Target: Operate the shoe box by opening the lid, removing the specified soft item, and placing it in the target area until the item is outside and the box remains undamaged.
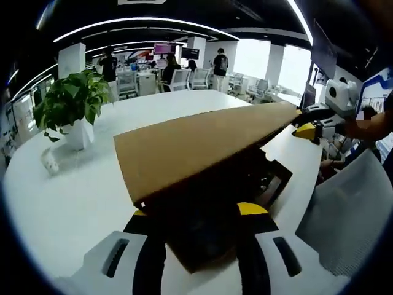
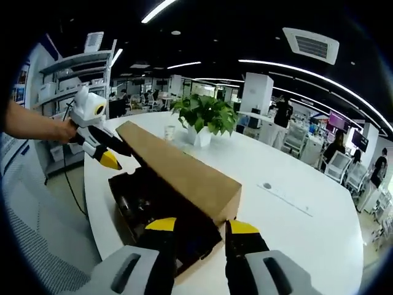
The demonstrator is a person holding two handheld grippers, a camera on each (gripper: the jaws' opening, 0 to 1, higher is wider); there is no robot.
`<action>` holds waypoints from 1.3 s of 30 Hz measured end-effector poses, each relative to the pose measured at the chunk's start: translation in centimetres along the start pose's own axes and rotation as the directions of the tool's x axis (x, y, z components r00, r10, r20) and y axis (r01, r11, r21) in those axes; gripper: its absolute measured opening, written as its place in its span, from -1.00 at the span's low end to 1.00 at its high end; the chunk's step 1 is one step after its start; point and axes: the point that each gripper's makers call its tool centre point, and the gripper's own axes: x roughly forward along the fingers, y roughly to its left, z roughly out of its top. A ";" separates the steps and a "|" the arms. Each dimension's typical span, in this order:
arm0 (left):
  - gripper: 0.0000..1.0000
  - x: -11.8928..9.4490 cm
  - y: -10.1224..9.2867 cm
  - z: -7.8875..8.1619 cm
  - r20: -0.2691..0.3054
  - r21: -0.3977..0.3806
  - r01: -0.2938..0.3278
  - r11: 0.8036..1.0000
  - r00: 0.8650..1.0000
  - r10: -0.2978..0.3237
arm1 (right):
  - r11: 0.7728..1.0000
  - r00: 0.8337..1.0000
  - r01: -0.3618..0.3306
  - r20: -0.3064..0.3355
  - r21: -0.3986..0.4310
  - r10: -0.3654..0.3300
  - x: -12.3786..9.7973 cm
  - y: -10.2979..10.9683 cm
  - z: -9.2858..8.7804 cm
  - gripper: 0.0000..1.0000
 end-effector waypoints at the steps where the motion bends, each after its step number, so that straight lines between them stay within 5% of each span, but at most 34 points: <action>1: -0.15 0.1 0.2 0.4 0.012 0.006 -0.006 1.000 1.000 0.006 | 1.000 1.000 0.004 0.004 0.006 -0.004 0.1 -0.2 0.3 -0.48; 19: -0.11 -1.3 3.7 0.2 0.037 -0.042 -0.084 0.996 0.996 0.086 | 0.999 0.999 0.041 0.023 0.009 -0.041 0.8 -1.6 1.5 -0.52; 25: -0.13 -1.3 5.9 1.5 0.072 -0.069 -0.130 0.989 0.988 0.135 | 0.999 0.998 0.048 0.026 0.013 -0.048 1.0 -1.9 1.6 -0.52; 39: -0.25 0.1 5.6 3.6 0.106 -0.048 -0.120 0.992 0.987 0.124 | 0.997 0.996 0.081 0.041 0.009 -0.081 1.8 -3.1 2.4 -0.58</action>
